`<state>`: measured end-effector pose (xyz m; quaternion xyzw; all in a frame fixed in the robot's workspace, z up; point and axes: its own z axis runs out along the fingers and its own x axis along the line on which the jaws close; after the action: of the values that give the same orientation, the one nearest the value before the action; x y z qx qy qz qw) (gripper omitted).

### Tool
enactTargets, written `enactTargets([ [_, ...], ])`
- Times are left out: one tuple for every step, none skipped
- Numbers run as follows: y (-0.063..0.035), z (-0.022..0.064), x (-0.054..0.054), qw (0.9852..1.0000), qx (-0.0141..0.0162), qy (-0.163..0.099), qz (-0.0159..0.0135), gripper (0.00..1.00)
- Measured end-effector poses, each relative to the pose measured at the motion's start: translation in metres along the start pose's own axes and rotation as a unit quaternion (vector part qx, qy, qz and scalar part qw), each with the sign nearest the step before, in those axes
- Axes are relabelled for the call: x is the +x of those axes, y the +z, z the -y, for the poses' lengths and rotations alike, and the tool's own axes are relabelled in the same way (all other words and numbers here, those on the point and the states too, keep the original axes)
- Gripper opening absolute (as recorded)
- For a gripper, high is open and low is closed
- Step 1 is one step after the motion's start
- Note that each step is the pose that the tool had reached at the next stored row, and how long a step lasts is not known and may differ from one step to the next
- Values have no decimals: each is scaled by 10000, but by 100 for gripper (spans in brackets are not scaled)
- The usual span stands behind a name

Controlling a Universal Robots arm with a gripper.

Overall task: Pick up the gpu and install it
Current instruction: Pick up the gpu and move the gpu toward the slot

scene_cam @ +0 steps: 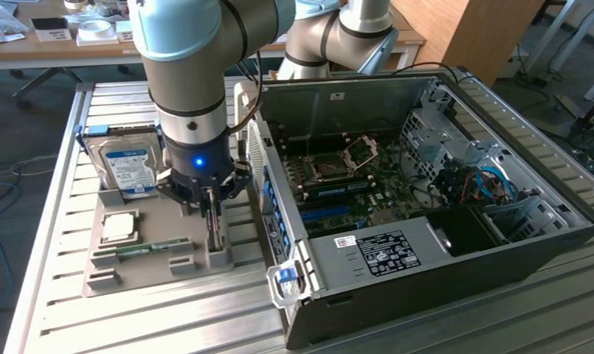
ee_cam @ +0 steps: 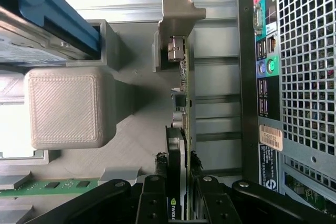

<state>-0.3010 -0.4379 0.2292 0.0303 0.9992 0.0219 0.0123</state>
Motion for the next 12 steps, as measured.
enactTargets([
  [0, 0, 0, 10000, 0, -7, 0, 27],
  [0, 0, 0, 10000, 0, -7, -1, 27],
  [0, 0, 0, 10000, 0, -8, 0, 27],
  [0, 0, 0, 10000, -1, -8, 0, 27],
  [0, 0, -1, 10000, -1, -8, 0, 27],
  [0, 0, 0, 10000, -1, -8, 0, 27],
  [0, 0, -1, 10000, 0, -8, -1, 27],
  [0, 0, -1, 10000, -1, -8, 0, 27],
  [-10, -1, -1, 10000, -2, -8, 1, 27],
  [-31, -2, -2, 10000, -1, -8, 0, 27],
  [-52, -2, -2, 10000, -1, -8, 0, 27],
  [-71, -3, -2, 10000, -1, -8, 0, 27],
])
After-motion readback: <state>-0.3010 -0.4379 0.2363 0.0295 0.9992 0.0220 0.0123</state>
